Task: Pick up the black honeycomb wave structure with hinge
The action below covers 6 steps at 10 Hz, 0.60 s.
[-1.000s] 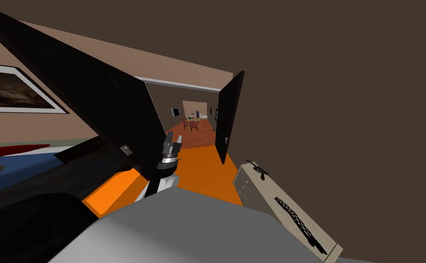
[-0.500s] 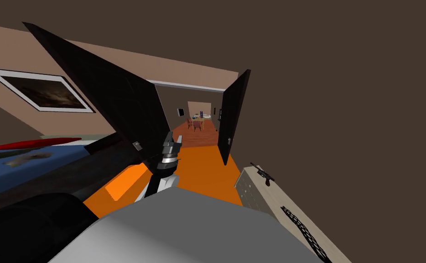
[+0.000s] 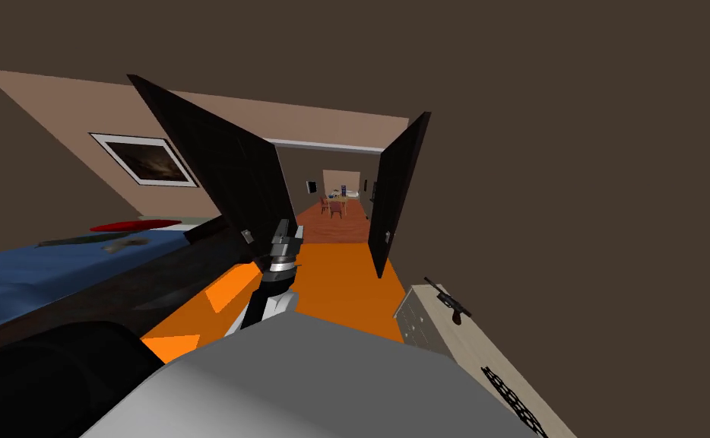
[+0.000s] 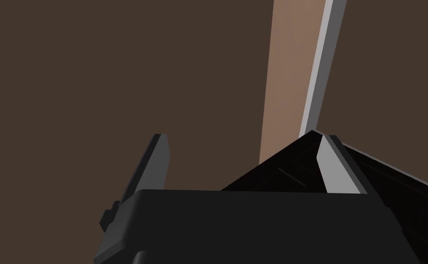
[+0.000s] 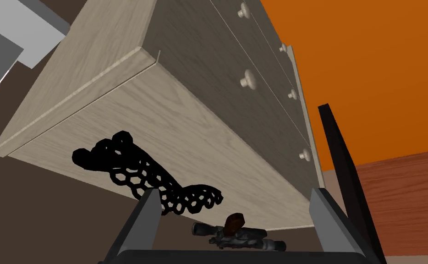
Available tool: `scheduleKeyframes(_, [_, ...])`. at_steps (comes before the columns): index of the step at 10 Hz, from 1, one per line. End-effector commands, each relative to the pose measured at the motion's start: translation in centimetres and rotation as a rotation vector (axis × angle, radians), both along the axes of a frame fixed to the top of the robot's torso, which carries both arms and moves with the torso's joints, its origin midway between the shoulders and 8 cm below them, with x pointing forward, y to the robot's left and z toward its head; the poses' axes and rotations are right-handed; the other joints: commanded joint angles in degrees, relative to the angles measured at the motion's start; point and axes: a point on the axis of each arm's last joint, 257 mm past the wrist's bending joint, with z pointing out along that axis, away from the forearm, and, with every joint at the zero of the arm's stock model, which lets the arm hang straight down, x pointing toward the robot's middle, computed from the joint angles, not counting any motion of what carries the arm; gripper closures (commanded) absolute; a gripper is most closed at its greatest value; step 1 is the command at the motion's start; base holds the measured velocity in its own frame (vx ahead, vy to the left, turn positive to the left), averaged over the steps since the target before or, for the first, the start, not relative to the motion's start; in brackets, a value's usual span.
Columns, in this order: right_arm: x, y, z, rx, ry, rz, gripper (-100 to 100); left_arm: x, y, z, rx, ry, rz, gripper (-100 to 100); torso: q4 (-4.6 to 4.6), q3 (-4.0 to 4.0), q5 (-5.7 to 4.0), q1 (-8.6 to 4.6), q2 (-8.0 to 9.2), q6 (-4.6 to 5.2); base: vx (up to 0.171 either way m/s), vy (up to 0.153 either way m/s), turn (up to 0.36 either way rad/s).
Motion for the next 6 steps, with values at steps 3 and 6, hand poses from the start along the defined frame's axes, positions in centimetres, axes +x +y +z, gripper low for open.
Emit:
scheduleKeyframes(3, [-4.5, -4.4, -0.4, -0.116, 0.151, 0.041, -100, 0.0, 0.0, 0.0, 0.000, 0.000, 0.000, 0, -0.01, -0.03, -0.03, -0.14, -0.06, 0.00, 0.013, -0.088, 0.231])
scheduleKeyframes(6, [-5.8, -5.7, -0.9, -0.164, 0.222, 0.082, -100, 0.0, 0.0, 0.0, 0.000, 0.000, 0.000, 0, -0.02, -0.07, -0.04, -0.13, -0.12, 0.01, 0.024, -0.089, 0.163])
